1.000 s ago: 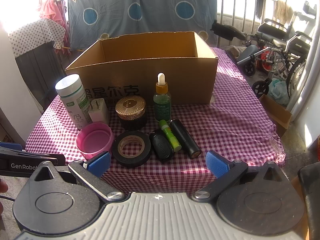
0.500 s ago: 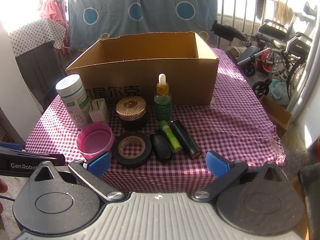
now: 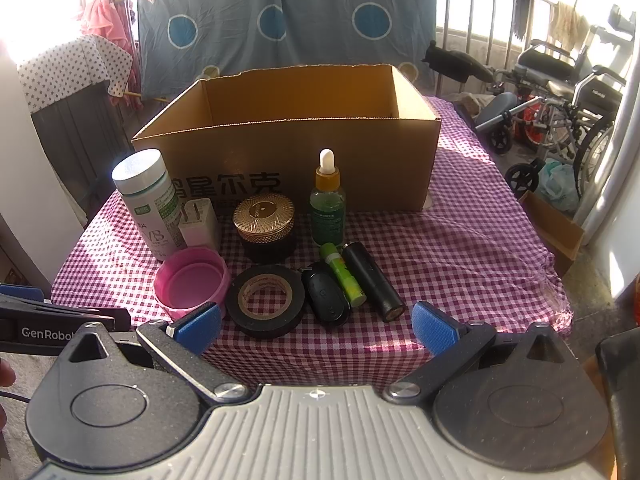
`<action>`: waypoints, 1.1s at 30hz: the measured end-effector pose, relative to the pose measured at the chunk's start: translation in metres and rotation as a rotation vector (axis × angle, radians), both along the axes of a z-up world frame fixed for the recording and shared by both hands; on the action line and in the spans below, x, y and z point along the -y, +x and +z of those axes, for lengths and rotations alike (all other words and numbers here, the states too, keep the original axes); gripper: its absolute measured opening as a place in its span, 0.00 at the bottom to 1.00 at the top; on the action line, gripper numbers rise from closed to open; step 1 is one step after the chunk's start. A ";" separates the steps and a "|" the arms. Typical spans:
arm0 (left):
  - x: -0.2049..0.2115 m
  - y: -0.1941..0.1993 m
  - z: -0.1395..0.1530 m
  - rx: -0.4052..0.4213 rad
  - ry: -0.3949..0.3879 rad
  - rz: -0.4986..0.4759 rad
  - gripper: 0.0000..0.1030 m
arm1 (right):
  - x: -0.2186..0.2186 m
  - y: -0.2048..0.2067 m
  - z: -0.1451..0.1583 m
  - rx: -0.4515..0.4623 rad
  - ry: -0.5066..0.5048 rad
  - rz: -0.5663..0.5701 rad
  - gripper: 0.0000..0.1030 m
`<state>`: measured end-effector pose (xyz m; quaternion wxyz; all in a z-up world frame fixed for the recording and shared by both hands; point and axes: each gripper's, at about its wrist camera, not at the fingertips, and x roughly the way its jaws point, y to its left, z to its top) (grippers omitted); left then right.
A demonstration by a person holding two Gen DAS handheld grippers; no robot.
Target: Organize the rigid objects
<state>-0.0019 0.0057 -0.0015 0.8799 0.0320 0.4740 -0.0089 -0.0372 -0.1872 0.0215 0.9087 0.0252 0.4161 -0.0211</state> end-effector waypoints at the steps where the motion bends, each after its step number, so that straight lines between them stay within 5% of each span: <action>1: 0.001 0.000 0.000 -0.001 0.001 0.000 1.00 | 0.000 0.001 0.000 0.001 -0.001 -0.002 1.00; 20: 0.004 0.006 -0.016 -0.002 -0.059 -0.072 0.99 | 0.016 -0.004 -0.007 0.061 0.061 -0.043 1.00; 33: 0.037 0.016 -0.006 0.136 -0.232 -0.373 0.97 | 0.075 0.011 -0.006 0.149 0.116 -0.113 0.96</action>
